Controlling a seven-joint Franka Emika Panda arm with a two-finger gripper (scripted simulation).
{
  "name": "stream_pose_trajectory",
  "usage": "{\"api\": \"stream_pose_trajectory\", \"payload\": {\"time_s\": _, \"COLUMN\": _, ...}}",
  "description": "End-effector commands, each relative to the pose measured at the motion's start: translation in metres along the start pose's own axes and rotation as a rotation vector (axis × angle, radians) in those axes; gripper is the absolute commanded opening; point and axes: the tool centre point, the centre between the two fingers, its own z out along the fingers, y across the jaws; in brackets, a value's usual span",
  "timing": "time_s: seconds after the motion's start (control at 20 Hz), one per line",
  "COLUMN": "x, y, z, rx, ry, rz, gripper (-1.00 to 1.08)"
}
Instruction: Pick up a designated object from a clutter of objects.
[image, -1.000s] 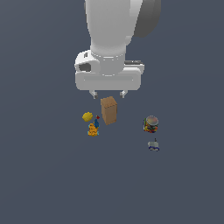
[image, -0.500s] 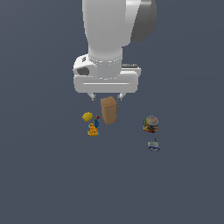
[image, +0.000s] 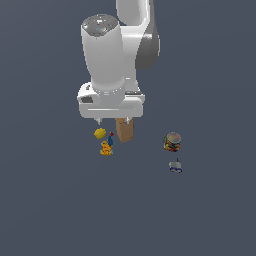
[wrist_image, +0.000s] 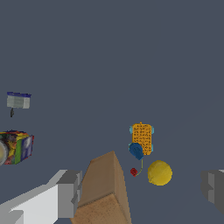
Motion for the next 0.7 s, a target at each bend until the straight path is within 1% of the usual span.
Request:
{"api": "stream_pose_trajectory", "payload": {"time_s": 0.0, "x": -0.007, "y": 0.013, "z": 0.022, "rx": 0.005, "ry": 0.001, "rz": 0.008, "gripper": 1.0}}
{"api": "stream_pose_trajectory", "payload": {"time_s": 0.25, "x": -0.026, "y": 0.04, "z": 0.068, "rx": 0.012, "ry": 0.003, "rz": 0.028, "gripper": 1.0}}
{"api": "stream_pose_trajectory", "payload": {"time_s": 0.65, "x": -0.069, "y": 0.078, "z": 0.131, "rx": 0.009, "ry": 0.005, "rz": 0.062, "gripper": 1.0}}
